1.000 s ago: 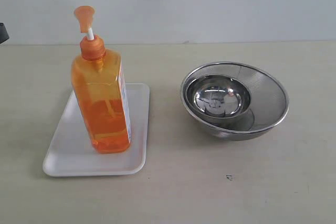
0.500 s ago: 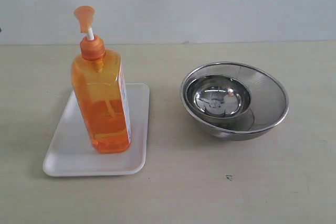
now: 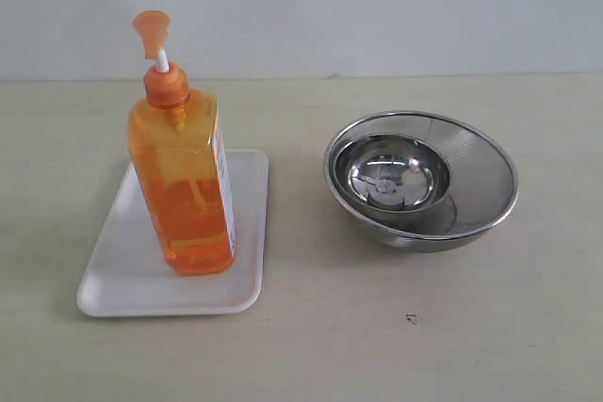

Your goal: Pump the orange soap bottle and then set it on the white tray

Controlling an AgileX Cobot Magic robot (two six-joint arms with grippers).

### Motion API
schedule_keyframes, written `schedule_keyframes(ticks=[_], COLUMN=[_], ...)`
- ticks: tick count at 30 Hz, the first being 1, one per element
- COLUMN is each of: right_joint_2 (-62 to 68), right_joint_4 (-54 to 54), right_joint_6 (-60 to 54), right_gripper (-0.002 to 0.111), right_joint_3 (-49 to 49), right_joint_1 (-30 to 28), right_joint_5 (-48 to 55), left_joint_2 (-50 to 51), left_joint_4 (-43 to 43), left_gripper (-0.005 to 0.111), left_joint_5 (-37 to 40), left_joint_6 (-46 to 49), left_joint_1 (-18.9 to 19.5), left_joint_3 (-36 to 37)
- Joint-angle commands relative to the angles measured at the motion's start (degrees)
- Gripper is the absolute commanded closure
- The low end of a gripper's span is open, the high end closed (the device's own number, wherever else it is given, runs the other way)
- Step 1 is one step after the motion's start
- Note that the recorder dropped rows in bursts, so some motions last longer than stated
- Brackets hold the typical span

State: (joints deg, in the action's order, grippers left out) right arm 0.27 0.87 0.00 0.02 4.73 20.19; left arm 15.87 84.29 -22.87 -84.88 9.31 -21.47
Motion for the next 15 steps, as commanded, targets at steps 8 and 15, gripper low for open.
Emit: schedule_keyframes(ticks=[8, 15], right_joint_2=[-0.27, -0.27], right_joint_4=[0.17, 0.17], right_joint_6=[-0.38, -0.51], right_gripper=[0.109, 0.109], right_joint_3=[-0.02, -0.02], right_joint_1=[-0.2, -0.2], right_joint_5=[-0.54, -0.54], left_joint_2=[-15.87, -15.87], left_joint_4=[0.3, -5.75], left_gripper=[0.102, 0.102], left_joint_5=[3.42, 3.18], left_joint_6=[-4.52, -13.64], left_joint_1=[-2.27, -2.27], left_joint_3=[12.48, 15.08])
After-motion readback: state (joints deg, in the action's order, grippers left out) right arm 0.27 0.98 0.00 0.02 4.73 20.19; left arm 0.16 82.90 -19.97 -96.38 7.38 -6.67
